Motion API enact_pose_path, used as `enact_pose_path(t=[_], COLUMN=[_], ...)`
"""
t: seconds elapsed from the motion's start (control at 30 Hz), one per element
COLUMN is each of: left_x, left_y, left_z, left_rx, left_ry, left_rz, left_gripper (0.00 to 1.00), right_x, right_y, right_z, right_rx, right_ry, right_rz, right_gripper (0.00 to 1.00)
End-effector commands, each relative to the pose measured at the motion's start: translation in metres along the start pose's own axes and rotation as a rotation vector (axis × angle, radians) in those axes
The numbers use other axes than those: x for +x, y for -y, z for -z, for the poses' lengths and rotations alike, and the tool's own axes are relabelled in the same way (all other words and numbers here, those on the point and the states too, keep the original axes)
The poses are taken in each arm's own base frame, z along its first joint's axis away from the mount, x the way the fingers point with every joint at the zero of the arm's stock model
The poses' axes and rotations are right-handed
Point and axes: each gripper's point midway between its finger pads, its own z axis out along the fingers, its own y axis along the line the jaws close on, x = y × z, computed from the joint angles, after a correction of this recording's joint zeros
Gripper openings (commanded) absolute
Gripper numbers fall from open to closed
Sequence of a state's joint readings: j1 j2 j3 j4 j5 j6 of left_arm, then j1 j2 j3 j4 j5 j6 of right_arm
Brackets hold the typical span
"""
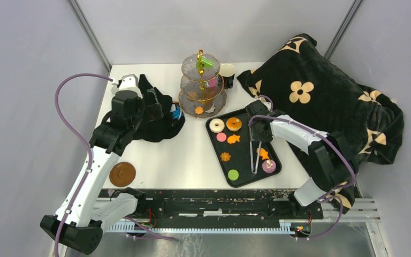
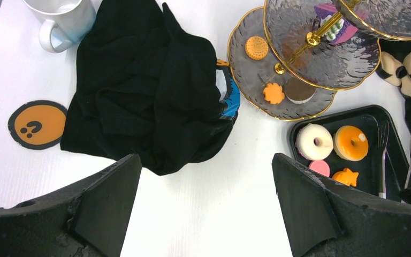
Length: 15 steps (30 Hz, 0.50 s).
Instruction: Serve the afternoon tea
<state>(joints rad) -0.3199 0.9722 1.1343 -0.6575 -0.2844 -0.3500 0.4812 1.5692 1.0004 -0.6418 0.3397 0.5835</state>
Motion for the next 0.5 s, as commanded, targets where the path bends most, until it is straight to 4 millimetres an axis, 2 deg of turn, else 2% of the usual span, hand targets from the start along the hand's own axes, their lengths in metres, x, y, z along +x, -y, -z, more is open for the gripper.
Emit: enact_pose_path(t=[0.0, 0.1, 0.2, 0.47], left_x=[-0.007, -0.008, -0.008, -0.008], left_y=[0.003, 0.002, 0.001, 0.003], left_z=[0.001, 0.002, 0.001, 0.002], left_rx=[0.009, 0.005, 0.000, 0.012], left_ry=[0.022, 0.027, 0.026, 0.026], left_rz=[0.048, 0.046, 0.041, 0.030], left_gripper=[0.99, 0.99, 0.99, 0.99], right_x=[-0.009, -0.013, -0.020, -0.032], right_y=[-0.011, -0.010, -0.005, 0.007], right_z=[-0.009, -0.003, 0.009, 0.057], right_rx=[-0.033, -0.035, -0.032, -0.070], right_ry=[0.025, 0.047, 0.076, 0.137], right_rz=[-0.045, -0.057, -0.069, -0.110], right_gripper=[0.33, 0.15, 0.01, 0.01])
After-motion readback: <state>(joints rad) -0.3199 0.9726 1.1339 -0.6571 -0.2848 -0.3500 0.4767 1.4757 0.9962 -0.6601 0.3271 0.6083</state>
